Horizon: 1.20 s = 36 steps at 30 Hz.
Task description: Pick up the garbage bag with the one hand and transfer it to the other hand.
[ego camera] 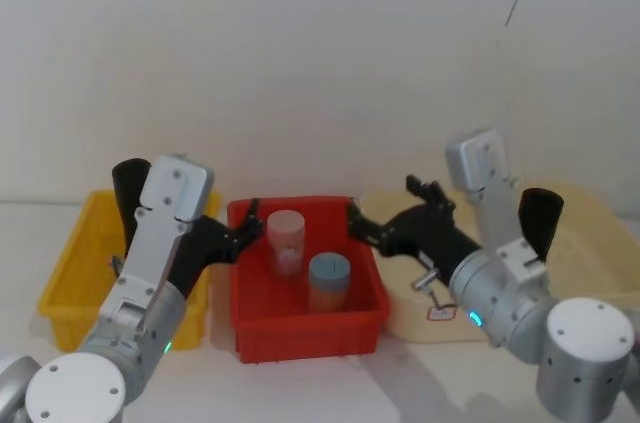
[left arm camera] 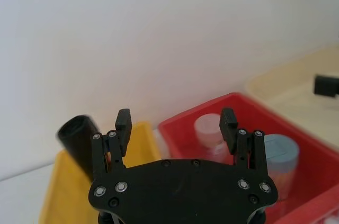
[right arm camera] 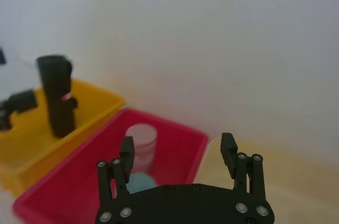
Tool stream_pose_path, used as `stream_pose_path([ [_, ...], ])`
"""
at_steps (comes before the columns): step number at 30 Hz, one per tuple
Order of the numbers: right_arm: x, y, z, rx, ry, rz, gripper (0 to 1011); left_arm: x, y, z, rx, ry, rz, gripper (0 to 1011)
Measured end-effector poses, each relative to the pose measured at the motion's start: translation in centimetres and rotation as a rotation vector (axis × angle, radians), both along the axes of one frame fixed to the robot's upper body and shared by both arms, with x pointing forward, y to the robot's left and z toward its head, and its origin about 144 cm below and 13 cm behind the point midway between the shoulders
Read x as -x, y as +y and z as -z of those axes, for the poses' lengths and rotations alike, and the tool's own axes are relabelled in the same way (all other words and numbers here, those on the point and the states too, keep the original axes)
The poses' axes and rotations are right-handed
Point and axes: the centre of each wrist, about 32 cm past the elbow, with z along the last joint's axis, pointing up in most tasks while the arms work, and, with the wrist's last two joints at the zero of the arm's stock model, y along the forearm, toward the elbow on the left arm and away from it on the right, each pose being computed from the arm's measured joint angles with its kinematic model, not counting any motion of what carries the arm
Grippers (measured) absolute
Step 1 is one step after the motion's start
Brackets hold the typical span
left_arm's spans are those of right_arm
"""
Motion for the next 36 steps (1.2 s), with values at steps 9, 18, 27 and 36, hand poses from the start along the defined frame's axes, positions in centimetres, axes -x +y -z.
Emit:
stream_pose_path([
  [9, 0.4, 0.4, 2.2, 0.015, 0.079, -0.054, 1000, 0.3, 0.5, 0.1, -0.032, 0.001, -0.075, 1002],
  [18, 0.2, -0.2, 3.9, 0.014, 0.132, -0.082, 1000, 0.5, 0.7, 0.2, -0.048, 0.0, -0.11, 1001],
  [27, -0.1, -0.5, 4.7, 0.005, 0.152, -0.11, 999, 0.5, 0.8, 0.2, -0.056, -0.001, -0.128, 1001],
  [36, -0.6, -0.2, 4.9, 0.005, 0.165, -0.142, 1000, 0.6, 0.8, 0.2, -0.059, -0.001, -0.136, 1001],
])
